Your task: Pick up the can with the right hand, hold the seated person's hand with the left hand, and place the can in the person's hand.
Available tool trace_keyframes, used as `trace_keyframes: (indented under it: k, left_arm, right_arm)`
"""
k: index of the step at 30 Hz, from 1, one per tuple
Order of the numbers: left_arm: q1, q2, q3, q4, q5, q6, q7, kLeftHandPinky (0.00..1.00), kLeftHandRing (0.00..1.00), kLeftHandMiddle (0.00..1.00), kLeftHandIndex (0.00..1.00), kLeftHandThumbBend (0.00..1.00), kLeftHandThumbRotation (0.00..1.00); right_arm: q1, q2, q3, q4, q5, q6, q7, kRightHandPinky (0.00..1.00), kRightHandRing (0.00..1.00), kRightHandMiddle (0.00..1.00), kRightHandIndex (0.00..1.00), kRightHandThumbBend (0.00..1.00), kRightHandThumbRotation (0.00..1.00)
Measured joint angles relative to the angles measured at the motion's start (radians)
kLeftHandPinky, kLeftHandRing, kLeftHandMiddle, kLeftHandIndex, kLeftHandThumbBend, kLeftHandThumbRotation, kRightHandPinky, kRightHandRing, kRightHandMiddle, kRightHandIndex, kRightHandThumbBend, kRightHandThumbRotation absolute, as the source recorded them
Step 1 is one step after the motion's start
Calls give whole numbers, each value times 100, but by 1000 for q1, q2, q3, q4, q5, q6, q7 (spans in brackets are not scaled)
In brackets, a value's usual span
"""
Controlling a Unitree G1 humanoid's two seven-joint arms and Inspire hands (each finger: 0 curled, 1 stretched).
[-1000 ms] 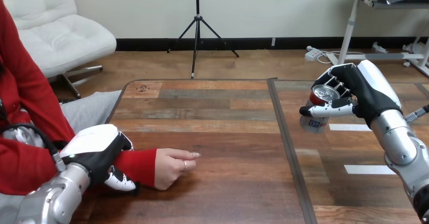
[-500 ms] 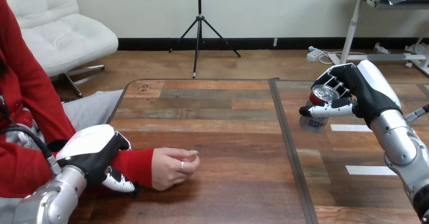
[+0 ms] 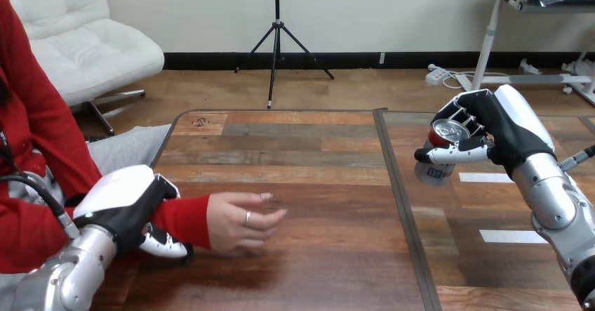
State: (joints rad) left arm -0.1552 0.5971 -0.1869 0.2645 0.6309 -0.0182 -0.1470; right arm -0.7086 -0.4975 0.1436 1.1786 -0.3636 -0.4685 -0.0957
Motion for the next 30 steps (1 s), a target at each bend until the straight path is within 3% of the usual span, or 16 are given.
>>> trace_keyframes:
  k: [30]
  left_arm:
    - [-12, 0, 14, -5, -34, -11, 3, 15, 21, 30, 33, 67, 0]
  right_arm:
    - [0, 31, 9, 1, -3, 17, 1, 32, 36, 43, 48, 70, 0]
